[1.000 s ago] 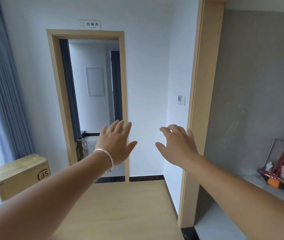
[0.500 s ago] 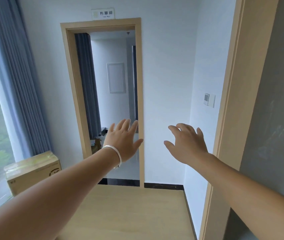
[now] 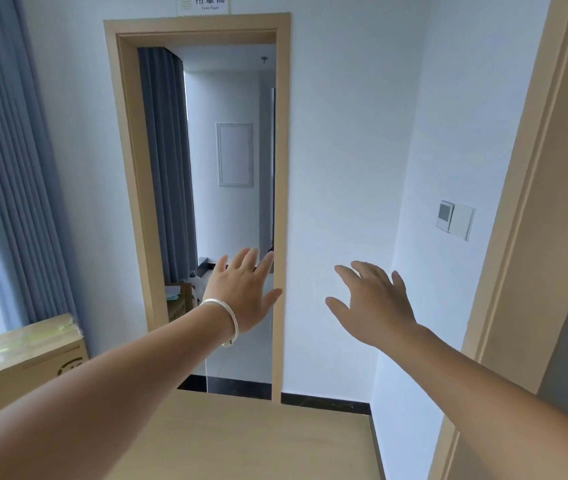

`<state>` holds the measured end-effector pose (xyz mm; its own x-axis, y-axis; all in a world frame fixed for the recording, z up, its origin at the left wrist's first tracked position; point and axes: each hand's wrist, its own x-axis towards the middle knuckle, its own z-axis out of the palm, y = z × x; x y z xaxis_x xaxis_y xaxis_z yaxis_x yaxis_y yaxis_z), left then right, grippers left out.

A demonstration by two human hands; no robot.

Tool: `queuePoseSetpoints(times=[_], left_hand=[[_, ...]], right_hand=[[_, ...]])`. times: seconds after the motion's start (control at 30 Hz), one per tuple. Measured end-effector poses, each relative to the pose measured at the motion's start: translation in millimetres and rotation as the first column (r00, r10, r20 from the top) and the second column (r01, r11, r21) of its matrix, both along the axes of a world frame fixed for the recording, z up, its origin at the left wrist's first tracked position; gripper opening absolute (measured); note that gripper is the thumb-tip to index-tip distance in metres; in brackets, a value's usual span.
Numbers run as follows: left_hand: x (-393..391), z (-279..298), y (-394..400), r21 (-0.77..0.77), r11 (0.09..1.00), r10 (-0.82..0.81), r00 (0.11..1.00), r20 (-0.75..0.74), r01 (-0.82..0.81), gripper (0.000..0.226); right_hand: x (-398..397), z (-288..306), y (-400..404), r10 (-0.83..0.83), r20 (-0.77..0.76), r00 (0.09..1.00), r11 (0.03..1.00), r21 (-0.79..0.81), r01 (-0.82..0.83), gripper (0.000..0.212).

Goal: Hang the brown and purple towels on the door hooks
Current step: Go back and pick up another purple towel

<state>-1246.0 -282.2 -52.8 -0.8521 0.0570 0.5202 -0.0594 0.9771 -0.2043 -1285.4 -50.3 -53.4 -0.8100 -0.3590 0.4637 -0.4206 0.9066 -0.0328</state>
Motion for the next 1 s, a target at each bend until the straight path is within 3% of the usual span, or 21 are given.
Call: queuePoseSetpoints(times=[0.37, 0.6, 0.8, 1.0], left_hand=[[-200, 19, -106, 0.053, 0.999, -0.001, 1.000, -0.008, 0.001, 0.068], [-282, 12, -180, 0.056, 0.996, 0.073, 0.997, -0.005, -0.072, 0.067], [-333, -17, -264, 0.080, 0.957, 0.280, 0.960, 0.021, -0.281, 0.068], [-335, -33, -346, 0.126, 0.808, 0.571, 0.817, 0.076, -0.576, 0.066]], right_hand=[[-198, 23, -110, 0.007, -0.034, 0.999, 1.000, 0.018, -0.006, 0.060], [-298, 21, -194, 0.113, -0.025, 0.993, 0.993, 0.034, -0.112, 0.055], [-393, 6, -296, 0.306, -0.019, 0.952, 0.952, 0.036, -0.305, 0.056], [-460, -8, -418, 0.579, -0.008, 0.815, 0.813, 0.074, -0.577, 0.054]])
